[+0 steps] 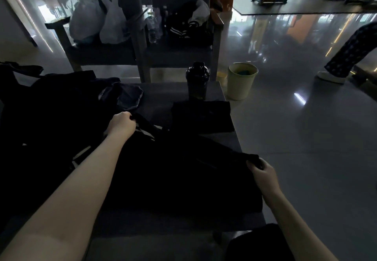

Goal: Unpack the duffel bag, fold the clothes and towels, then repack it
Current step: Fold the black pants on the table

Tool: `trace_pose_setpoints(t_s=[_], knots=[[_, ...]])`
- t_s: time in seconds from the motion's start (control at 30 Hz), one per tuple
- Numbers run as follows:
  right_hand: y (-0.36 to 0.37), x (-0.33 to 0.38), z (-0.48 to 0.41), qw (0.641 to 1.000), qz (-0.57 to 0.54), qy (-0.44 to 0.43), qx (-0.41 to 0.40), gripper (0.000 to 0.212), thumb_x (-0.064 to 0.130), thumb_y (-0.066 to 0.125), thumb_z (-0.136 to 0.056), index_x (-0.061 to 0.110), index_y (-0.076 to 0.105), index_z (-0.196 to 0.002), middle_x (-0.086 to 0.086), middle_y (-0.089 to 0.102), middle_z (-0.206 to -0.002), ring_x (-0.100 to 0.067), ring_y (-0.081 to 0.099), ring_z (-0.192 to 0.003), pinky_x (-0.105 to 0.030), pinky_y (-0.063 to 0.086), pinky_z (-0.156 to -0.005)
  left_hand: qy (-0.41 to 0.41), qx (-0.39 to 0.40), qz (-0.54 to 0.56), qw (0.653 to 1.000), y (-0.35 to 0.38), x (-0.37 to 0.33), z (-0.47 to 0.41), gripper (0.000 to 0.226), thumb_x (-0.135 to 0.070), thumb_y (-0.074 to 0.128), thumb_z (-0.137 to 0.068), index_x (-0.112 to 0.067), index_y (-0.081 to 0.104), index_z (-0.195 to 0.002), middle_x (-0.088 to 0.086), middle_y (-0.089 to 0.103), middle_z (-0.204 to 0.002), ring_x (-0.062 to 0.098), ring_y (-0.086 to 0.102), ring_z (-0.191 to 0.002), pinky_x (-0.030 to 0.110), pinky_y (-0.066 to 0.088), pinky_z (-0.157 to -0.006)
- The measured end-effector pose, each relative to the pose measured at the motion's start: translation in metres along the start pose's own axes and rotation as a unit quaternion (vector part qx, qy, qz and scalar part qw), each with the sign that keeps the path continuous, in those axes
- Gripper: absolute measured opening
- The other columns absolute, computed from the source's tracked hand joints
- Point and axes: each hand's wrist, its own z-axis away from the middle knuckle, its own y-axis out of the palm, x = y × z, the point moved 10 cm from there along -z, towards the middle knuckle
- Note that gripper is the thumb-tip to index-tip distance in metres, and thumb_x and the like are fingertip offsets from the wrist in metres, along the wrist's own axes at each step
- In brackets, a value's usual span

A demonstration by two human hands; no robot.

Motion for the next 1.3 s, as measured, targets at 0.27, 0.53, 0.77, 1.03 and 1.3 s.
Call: trace_pose_setpoints(t_s=[0.27,0.53,0.77,1.03,1.3], knots=[[-0.002,0.019,-0.001,0.994,0.023,-0.108,-0.023,0.024,-0.003,0.060,-0.085,0.018,0.064,-0.096,0.007,0.066,-0.091,-0.007,0.062,-0.086,-0.017,0.047,-0.074,0.097,0.203,-0.064,0.972,0.084,0.005,-0.011,0.038,-0.024,0.052,-0.090,-0.028,0.055,-0.127,0.004,0.060,-0.119,0.024,0.060,-0.101,0.041,0.050,-0.091],[-0.014,0.039,-0.018,0.983,0.121,-0.132,-0.052,0.028,-0.015,0.052,-0.079,0.009,0.058,-0.092,0.002,0.058,-0.076,-0.019,0.055,-0.074,-0.006,0.039,-0.055,0.078,0.100,-0.155,0.980,0.058,0.035,0.032,0.014,-0.020,0.052,-0.089,-0.019,0.066,-0.086,0.006,0.062,-0.094,0.027,0.060,-0.086,0.034,0.051,-0.072],[-0.008,0.058,-0.022,0.955,0.247,-0.140,-0.085,0.022,0.000,0.051,-0.085,0.004,0.060,-0.105,-0.017,0.062,-0.098,-0.025,0.053,-0.080,-0.027,0.035,-0.065,0.025,0.190,-0.066,0.979,0.044,0.074,0.055,0.007,-0.012,0.063,-0.086,-0.016,0.068,-0.085,0.004,0.064,-0.079,0.019,0.061,-0.073,0.024,0.042,-0.057],[-0.002,0.068,-0.030,0.981,0.140,-0.090,-0.100,0.020,0.010,0.050,-0.092,0.003,0.055,-0.110,-0.018,0.064,-0.102,-0.026,0.055,-0.084,-0.030,0.039,-0.070,-0.052,0.138,0.111,0.983,0.014,0.088,0.039,0.013,-0.005,0.056,-0.089,-0.009,0.067,-0.095,0.012,0.065,-0.092,0.025,0.061,-0.087,0.031,0.047,-0.076],[0.022,0.052,-0.034,0.977,0.194,-0.066,-0.051,0.023,0.020,0.051,-0.093,0.008,0.057,-0.111,-0.014,0.064,-0.102,-0.029,0.060,-0.091,-0.034,0.046,-0.073,-0.039,0.003,-0.002,0.999,-0.003,0.079,0.035,0.040,0.002,0.039,-0.087,-0.010,0.060,-0.119,0.013,0.060,-0.102,0.023,0.054,-0.078,0.031,0.043,-0.063]])
